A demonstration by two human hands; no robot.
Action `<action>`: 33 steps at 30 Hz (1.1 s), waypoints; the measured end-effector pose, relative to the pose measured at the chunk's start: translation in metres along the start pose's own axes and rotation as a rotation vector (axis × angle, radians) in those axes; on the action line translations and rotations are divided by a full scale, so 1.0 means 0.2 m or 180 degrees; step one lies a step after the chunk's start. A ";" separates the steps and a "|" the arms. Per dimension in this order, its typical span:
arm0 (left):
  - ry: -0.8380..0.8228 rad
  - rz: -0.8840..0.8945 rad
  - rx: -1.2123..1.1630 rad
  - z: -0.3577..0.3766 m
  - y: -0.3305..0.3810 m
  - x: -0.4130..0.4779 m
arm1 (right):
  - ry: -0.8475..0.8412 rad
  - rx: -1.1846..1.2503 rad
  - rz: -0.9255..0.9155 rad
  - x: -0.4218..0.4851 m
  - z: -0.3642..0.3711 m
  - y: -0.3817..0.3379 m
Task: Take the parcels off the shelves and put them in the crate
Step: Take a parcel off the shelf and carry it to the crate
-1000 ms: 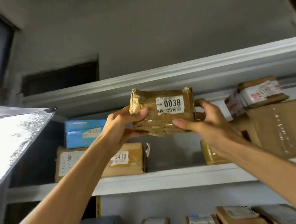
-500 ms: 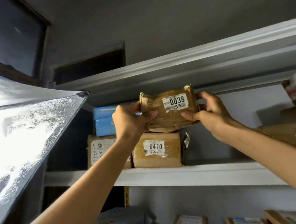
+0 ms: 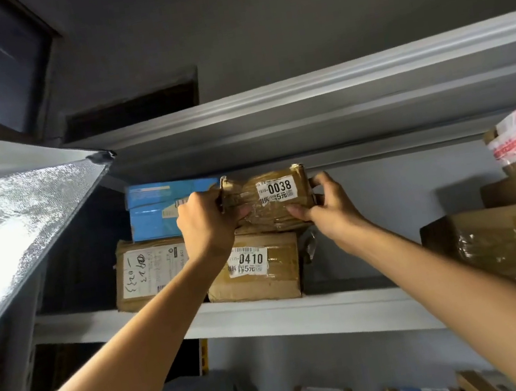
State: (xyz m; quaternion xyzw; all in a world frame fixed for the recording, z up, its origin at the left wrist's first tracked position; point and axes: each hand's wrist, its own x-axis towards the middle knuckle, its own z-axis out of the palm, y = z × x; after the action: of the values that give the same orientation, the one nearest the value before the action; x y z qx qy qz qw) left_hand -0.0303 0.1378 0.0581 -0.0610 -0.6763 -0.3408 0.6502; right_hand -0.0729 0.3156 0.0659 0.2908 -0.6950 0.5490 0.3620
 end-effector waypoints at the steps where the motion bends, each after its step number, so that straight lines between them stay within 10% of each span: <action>1: -0.0040 -0.0026 -0.0039 0.00 0.01 -0.01 | 0.0004 -0.0031 -0.0013 0.00 0.00 0.00; 12: -0.0631 -0.0513 -0.0313 -0.12 0.11 0.01 | -0.0178 -0.0790 -0.0256 -0.10 -0.16 -0.10; 17: -0.0357 0.0553 0.0692 -0.16 0.24 -0.11 | -0.0409 -0.1720 -0.0581 -0.20 -0.39 -0.13; 23: -0.1497 0.1081 0.1420 0.02 0.53 -0.32 | -0.0954 -0.4005 -0.0767 -0.34 -0.85 -0.17; 33: -0.2115 0.1546 0.1387 0.39 0.87 -0.61 | -0.1132 -0.4335 -0.0594 -0.55 -1.47 -0.21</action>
State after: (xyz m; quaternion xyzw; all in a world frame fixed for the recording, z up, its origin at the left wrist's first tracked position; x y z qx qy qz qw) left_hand 0.0129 0.3562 0.0176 -0.1855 -0.8699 0.0094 0.4569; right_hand 0.0784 0.5921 0.0383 0.1433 -0.9045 -0.0965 0.3899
